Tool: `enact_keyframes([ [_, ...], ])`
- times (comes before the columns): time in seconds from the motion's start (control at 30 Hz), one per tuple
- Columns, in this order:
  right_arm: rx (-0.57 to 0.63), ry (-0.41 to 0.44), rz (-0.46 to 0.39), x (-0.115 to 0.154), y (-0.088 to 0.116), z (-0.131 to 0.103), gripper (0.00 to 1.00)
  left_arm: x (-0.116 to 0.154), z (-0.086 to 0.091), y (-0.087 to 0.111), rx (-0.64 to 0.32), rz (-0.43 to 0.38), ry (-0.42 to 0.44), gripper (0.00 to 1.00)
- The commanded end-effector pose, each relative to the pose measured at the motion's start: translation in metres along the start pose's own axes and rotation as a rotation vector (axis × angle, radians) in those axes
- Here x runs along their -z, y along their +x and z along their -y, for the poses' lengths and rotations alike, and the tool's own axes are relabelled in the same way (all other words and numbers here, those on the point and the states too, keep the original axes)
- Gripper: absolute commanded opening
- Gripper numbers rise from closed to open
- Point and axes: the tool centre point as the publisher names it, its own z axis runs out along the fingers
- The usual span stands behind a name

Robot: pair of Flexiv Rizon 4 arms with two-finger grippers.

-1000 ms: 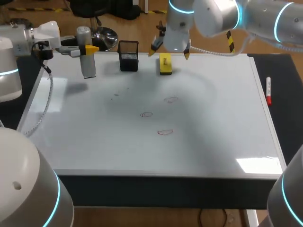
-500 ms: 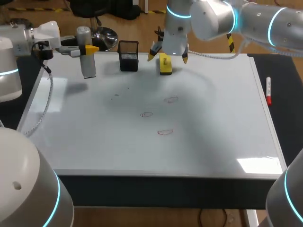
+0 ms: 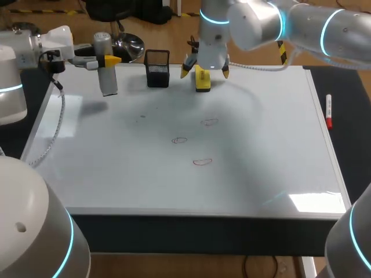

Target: Pick up the inspection probe, press it on each red-marked spot on the whiteboard one by one, put down the probe, pick up the eraser, and wipe off all the red marks.

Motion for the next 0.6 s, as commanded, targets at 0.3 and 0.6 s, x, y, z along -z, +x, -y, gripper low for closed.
enact_keyframes([
  [0.3,0.014,-0.014,-0.023,-0.003,-0.0012,0.0047,0.98,0.0001,0.0015,0.0012,0.0,0.003,0.0,0.0],
  [0.6,0.016,-0.024,-0.036,-0.0013,0.0036,0.0021,0.22,0.0001,0.0015,0.0012,0.0,0.003,0.0,0.0],
])
